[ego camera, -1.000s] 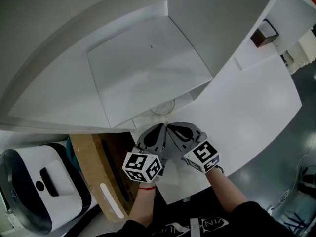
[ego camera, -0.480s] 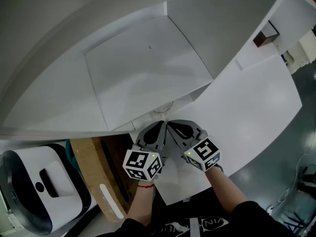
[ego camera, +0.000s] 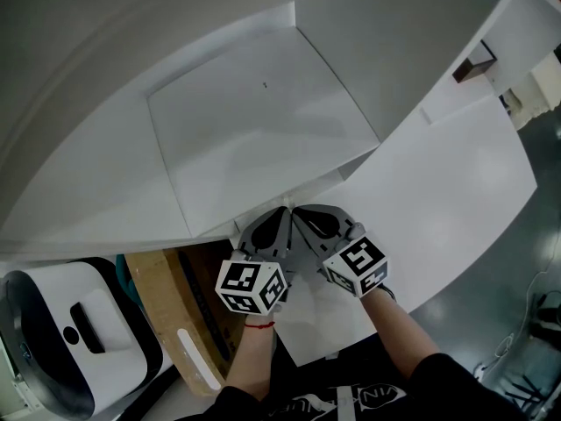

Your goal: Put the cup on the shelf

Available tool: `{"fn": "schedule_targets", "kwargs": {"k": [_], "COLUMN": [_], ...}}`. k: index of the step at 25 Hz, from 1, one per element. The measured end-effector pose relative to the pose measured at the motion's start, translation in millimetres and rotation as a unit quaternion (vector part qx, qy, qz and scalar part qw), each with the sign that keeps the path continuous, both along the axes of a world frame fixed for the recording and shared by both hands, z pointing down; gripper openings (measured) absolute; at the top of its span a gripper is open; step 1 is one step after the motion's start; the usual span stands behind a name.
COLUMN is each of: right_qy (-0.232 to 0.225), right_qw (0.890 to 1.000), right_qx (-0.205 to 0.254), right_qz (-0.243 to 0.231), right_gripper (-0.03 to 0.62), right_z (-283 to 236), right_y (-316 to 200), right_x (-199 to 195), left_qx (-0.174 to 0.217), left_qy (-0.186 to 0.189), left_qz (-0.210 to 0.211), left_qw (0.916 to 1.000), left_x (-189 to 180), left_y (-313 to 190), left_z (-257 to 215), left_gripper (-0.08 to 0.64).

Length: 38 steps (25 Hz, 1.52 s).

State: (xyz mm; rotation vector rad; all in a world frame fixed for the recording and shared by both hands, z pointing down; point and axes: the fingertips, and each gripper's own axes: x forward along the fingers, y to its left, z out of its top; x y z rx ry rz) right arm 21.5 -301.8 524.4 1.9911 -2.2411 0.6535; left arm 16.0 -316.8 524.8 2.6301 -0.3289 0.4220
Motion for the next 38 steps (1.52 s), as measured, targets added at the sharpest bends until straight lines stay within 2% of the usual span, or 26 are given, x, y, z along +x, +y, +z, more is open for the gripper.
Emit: {"fn": "schedule_targets", "kwargs": {"k": [27, 38], "right_qy": [-0.007, -0.011], "right_qw": [1.0, 1.0], "right_qx": [0.012, 0.013], "right_qz": [0.015, 0.012], "right_gripper": [0.003, 0.003], "right_z": [1.7, -1.2], "right_y": [-29.4, -25.7], "right_x": [16.3, 11.8], "left_qx": [-0.016, -0.018], "left_qy": [0.005, 0.009], "left_qz": [-0.049, -0.059], "left_qw": [0.9987, 0.9981], "left_x": [15.2, 9.8], "left_y": [-34.7, -30.9], "left_z": [3.7, 0.8], "left_gripper": [0.006, 0.006]}}
